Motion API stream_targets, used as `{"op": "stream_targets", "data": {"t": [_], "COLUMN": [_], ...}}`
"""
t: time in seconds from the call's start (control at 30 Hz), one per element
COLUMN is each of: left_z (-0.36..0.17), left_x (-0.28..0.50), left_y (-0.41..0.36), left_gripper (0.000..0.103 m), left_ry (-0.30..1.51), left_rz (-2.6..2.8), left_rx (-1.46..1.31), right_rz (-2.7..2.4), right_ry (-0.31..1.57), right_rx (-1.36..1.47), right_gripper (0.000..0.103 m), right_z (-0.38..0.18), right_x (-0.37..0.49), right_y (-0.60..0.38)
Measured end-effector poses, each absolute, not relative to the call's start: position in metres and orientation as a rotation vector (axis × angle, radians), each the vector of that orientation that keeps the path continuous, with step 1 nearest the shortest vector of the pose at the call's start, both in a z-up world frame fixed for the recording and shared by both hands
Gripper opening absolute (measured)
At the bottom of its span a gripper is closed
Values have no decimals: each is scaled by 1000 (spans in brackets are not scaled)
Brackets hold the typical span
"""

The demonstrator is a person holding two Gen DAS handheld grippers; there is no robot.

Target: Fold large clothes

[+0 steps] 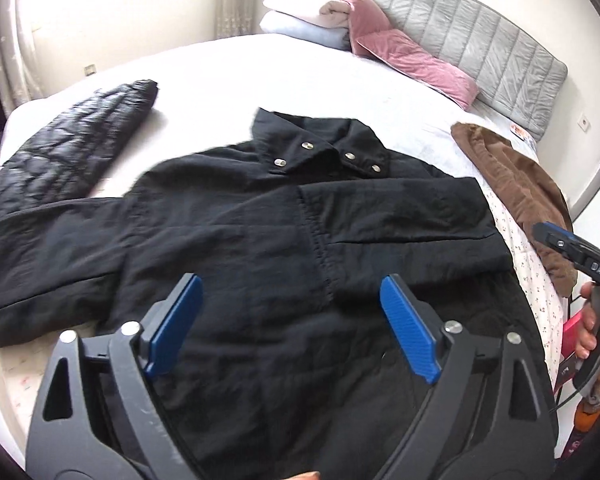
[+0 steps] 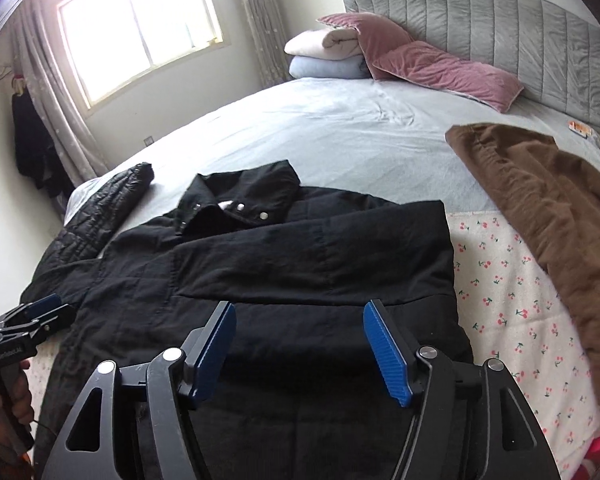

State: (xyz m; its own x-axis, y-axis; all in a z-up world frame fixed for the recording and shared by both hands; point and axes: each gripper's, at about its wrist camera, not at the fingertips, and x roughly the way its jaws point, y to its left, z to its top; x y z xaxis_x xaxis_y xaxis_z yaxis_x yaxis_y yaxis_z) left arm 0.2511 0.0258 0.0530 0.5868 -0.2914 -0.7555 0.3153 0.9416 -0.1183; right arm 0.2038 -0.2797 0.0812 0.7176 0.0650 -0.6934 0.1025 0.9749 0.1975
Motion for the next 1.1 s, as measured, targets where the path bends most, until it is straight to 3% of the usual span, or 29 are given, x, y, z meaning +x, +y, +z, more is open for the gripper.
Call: {"op": "stream_targets", "data": {"t": [0.2,0.37,0.83,1.1], "left_z": [92,89,-24,-73], "left_x": [212,196,221,247], "left_y": [97,157,330,384], "left_gripper": [101,101,101,96], "left_ry": [869,891,925,800], "left_rz": [-223,-156,98,159], "left_rx": [4,-69,-499,-818], "right_rz": [-9,-1,-73,-82], "right_ry": [780,766,873,889], "right_rx": [257,249,195,149], "right_gripper": [87,93,93,93], "right_z": [134,137,13,-16], "right_x": [160,139,171,193], "right_y": [-253,-235,-209,-205]}}
